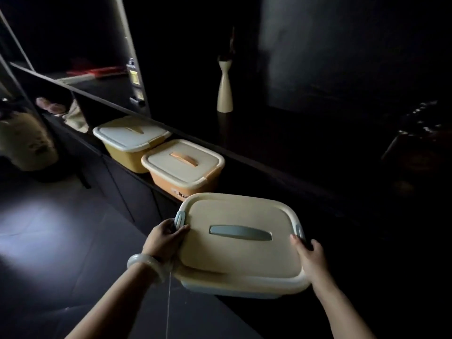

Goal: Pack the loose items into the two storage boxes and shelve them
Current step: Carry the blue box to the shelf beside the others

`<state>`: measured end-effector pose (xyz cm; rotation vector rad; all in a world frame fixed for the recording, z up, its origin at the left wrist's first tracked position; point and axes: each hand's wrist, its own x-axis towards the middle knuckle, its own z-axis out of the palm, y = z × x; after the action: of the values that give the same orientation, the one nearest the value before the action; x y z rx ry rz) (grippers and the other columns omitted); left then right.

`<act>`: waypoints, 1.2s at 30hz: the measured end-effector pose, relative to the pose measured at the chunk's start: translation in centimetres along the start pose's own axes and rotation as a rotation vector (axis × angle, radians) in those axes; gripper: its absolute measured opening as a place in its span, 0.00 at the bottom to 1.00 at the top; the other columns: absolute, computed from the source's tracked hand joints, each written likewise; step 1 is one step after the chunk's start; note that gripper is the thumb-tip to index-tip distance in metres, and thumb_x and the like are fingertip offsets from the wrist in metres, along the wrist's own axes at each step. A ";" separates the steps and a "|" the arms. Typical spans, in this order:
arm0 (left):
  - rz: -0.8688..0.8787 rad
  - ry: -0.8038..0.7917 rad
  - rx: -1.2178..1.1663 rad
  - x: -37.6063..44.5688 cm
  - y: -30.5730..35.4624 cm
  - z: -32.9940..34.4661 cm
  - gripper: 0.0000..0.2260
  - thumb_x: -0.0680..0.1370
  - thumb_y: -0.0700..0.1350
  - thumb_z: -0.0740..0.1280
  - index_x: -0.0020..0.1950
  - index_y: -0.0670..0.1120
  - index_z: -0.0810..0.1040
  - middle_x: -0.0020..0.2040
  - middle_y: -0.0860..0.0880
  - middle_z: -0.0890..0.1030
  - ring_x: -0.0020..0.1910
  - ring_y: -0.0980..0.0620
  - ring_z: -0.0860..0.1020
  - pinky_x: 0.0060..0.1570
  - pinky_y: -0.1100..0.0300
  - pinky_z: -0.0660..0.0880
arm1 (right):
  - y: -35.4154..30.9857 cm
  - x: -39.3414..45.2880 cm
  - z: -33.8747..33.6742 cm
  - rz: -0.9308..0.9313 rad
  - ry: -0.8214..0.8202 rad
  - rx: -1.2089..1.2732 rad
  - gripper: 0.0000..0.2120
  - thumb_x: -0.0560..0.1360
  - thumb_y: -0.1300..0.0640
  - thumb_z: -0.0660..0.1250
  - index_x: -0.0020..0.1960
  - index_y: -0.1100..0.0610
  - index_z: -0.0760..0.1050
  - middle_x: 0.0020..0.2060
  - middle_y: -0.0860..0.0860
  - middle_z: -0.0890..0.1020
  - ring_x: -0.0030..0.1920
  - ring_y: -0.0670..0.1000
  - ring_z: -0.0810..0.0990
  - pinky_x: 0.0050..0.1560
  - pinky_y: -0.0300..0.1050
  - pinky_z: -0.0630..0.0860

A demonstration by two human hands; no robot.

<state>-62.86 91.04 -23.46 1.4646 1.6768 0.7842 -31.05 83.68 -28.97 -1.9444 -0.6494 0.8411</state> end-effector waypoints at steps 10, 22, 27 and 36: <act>0.070 -0.210 0.034 10.9 2.6 6.7 0.11 0.80 0.40 0.64 0.58 0.35 0.78 0.47 0.46 0.78 0.51 0.45 0.75 0.57 0.46 0.73 | 0.0 6.0 -0.5 0.093 0.233 -0.020 0.37 0.74 0.41 0.68 0.74 0.61 0.63 0.70 0.62 0.69 0.69 0.61 0.69 0.66 0.52 0.65; 0.012 -0.331 -0.131 16.6 2.3 11.2 0.07 0.81 0.48 0.63 0.47 0.49 0.78 0.44 0.46 0.81 0.48 0.43 0.79 0.40 0.60 0.70 | 0.8 5.4 1.4 0.189 0.405 -0.110 0.33 0.76 0.41 0.64 0.73 0.61 0.65 0.67 0.62 0.72 0.66 0.61 0.72 0.62 0.52 0.70; 0.095 -0.422 -0.007 17.5 2.4 10.3 0.09 0.79 0.50 0.66 0.44 0.46 0.76 0.40 0.47 0.79 0.44 0.43 0.78 0.39 0.56 0.69 | 0.0 5.1 2.6 0.216 0.457 -0.154 0.32 0.77 0.42 0.63 0.70 0.65 0.67 0.64 0.65 0.74 0.63 0.63 0.74 0.59 0.52 0.72; -0.066 -0.599 -0.132 12.6 -2.0 8.5 0.15 0.72 0.52 0.73 0.48 0.41 0.81 0.39 0.35 0.81 0.48 0.36 0.80 0.40 0.53 0.75 | -1.9 5.0 5.3 0.226 0.499 -0.152 0.30 0.78 0.43 0.63 0.68 0.67 0.69 0.63 0.66 0.75 0.62 0.64 0.74 0.59 0.54 0.72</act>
<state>-57.31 102.95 -31.44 1.3689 1.1862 0.3560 -32.22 90.89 -30.79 -2.2811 -0.2021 0.4131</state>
